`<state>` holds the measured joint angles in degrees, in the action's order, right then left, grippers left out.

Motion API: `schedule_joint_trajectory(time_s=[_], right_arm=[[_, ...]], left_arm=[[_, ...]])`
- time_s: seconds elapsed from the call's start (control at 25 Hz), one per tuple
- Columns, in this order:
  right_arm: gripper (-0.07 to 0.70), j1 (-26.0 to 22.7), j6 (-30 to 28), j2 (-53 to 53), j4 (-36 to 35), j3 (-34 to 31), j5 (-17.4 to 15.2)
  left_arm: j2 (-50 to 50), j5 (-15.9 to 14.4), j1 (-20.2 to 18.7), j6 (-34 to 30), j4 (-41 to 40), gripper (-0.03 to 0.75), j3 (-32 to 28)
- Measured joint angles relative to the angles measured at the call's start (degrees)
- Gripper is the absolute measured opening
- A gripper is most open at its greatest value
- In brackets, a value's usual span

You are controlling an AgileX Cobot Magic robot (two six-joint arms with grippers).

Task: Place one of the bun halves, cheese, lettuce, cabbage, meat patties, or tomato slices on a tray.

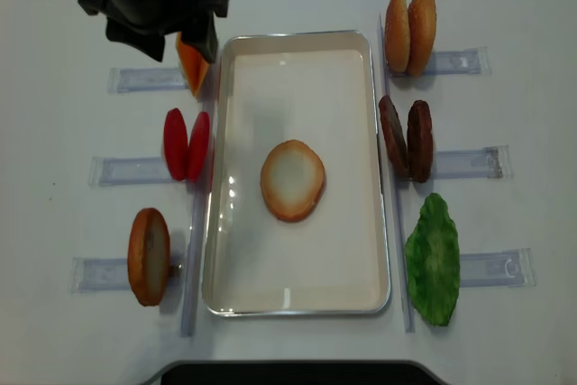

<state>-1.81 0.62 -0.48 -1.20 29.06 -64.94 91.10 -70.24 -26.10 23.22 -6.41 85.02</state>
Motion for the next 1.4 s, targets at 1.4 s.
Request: schedule_joint_trajectory(time_s=[1.4], right_arm=[[0.472, 0.0, 0.0, 0.0, 0.0, 0.0, 0.0]], left_arm=[[-57.25, 8.62, 22.87, -16.26, 0.72, 0.545, -56.04]])
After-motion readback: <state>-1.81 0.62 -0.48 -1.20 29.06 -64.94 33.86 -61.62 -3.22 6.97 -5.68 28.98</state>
